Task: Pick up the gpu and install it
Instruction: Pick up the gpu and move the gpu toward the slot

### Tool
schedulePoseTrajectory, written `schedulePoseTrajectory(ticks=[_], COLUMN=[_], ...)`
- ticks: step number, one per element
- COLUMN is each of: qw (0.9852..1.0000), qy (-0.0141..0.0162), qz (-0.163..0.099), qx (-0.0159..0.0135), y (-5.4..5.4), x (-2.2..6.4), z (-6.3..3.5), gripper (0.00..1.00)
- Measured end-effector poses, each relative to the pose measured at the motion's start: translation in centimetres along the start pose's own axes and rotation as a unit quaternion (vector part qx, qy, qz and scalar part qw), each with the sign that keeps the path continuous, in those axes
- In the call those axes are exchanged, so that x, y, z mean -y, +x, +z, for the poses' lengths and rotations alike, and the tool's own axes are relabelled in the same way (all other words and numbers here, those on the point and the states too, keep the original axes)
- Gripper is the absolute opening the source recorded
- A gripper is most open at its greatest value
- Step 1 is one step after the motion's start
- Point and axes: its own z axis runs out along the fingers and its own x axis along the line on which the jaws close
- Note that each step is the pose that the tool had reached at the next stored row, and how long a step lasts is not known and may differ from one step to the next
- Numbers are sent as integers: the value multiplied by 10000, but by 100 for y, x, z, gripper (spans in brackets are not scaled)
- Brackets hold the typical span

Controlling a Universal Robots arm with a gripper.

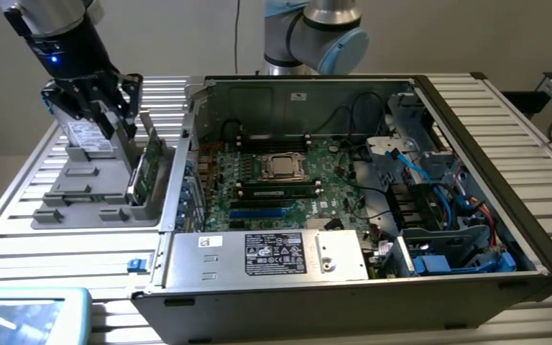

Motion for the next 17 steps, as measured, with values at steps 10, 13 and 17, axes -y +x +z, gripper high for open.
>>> schedulePoseTrajectory(ticks=[10,13,17], qw=[10000,10000,9999], qy=[45,63,77], qz=[10,55,83], qx=[-3,5,8], y=[23,27,28], x=[12,14,18], z=[131,168,230], gripper=[44,44,44])
